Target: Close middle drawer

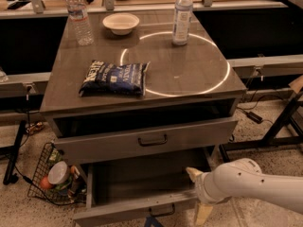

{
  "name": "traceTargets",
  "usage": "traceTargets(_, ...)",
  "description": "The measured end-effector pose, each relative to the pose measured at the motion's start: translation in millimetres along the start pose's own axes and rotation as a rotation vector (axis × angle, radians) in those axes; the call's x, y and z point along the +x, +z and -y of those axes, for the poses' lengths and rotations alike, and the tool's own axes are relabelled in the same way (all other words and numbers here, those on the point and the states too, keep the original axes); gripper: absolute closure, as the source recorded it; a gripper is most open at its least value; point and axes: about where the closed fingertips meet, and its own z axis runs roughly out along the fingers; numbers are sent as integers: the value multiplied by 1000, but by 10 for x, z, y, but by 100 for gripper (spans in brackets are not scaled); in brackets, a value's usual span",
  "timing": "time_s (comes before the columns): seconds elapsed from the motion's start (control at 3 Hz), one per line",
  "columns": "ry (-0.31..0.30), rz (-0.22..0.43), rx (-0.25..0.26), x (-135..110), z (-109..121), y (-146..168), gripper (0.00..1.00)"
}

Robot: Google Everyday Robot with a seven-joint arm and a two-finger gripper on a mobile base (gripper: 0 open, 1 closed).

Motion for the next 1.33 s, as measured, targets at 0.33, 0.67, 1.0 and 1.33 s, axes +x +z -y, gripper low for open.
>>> traceTargets(0.33, 3, -22, 5, 11, -67, -194, 0)
traceTargets(0.67, 19, -56, 3, 28, -180, -409, 0)
traceTargets(1.0, 48, -100, -20, 57, -383, -600, 22)
traceTargets(1.33, 65, -116, -40, 78, -497, -642, 46)
